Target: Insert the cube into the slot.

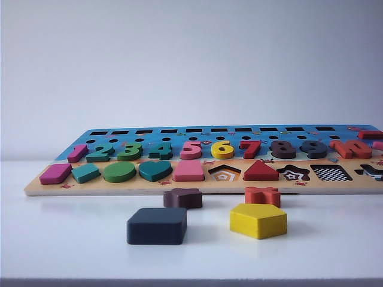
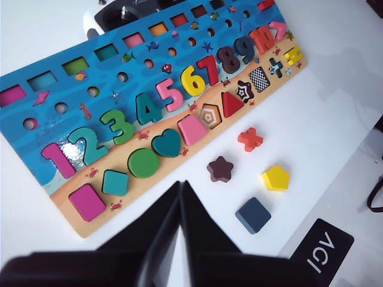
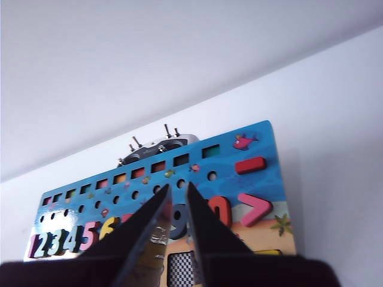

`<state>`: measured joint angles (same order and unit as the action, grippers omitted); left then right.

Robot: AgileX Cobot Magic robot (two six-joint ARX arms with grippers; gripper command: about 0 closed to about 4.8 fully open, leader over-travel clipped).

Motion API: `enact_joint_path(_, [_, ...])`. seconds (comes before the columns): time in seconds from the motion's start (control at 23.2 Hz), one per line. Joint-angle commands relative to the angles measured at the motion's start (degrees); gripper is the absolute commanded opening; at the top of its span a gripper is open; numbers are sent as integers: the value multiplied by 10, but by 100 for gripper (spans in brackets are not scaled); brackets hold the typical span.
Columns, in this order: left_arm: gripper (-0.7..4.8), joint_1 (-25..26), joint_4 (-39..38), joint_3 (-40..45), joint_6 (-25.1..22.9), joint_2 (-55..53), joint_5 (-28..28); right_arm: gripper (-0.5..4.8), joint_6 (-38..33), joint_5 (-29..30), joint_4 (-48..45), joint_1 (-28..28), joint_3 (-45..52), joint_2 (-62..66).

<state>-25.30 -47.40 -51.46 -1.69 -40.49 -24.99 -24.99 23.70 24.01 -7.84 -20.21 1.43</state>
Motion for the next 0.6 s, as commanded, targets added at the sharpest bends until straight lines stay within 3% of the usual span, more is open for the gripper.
enact_joint_path(0.04, [10, 0, 9, -2, -2, 0, -5, 63, 37, 38, -12, 1, -33, 17])
enact_joint_path(0.26, [10, 0, 9, -2, -2, 0, -5, 63, 80, 146, 45, 9, -160, 124])
enact_joint_path(0.34, [10, 0, 9, -2, -2, 0, -5, 63, 150, 207, 108, 37, -235, 196])
enact_joint_path(0.6, [10, 0, 9, -2, -2, 0, -5, 64, 304, 201, 261, 136, -353, 341])
